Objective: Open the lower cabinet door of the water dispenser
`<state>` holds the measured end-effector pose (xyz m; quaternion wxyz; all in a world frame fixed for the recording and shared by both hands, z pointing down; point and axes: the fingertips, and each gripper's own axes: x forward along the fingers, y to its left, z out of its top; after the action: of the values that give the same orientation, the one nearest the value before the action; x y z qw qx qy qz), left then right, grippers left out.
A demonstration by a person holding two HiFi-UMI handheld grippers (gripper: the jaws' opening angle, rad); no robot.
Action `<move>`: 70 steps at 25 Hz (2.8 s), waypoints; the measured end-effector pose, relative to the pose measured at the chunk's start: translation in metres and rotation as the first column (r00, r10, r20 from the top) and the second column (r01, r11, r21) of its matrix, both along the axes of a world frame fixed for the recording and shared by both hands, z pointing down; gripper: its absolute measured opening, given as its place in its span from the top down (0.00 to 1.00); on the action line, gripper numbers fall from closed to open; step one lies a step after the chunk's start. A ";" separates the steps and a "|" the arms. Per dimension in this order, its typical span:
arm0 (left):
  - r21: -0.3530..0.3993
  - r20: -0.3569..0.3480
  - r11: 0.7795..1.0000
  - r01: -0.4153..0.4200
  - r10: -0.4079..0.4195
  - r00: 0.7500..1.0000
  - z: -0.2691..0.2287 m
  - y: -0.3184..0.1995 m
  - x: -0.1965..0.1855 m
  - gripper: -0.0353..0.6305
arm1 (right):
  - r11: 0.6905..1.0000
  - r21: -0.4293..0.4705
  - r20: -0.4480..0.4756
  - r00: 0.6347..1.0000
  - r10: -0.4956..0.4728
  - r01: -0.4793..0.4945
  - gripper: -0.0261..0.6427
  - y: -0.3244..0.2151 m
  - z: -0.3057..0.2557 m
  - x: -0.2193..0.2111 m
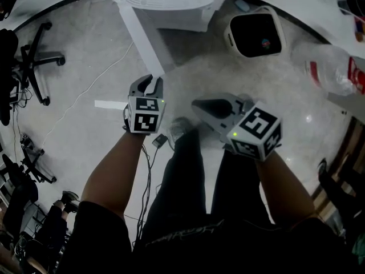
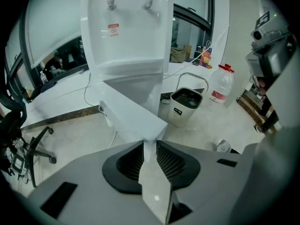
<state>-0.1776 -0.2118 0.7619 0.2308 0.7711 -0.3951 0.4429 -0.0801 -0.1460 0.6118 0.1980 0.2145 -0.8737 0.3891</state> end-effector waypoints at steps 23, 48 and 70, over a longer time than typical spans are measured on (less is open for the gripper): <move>-0.041 0.030 0.982 -0.187 0.188 0.982 0.003 0.003 -0.079 0.82 | 0.999 -0.048 -0.019 1.000 -0.019 0.018 0.94 -0.002 -0.004 -0.082; -0.197 0.033 0.967 -0.161 0.171 0.985 0.005 -0.010 -0.150 0.82 | 1.000 -0.017 -0.025 0.999 -0.024 0.023 0.94 -0.014 -0.012 -0.108; -0.290 -0.649 0.940 0.177 -0.329 0.686 -0.266 0.113 -0.041 0.90 | 0.992 0.124 0.049 0.999 -0.007 0.001 0.94 0.047 -0.163 -0.051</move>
<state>-0.2187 -0.0984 0.4957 0.4978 0.7894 -0.3364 0.1263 -0.1312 -0.0986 0.4488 0.1635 0.2148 -0.9014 0.3386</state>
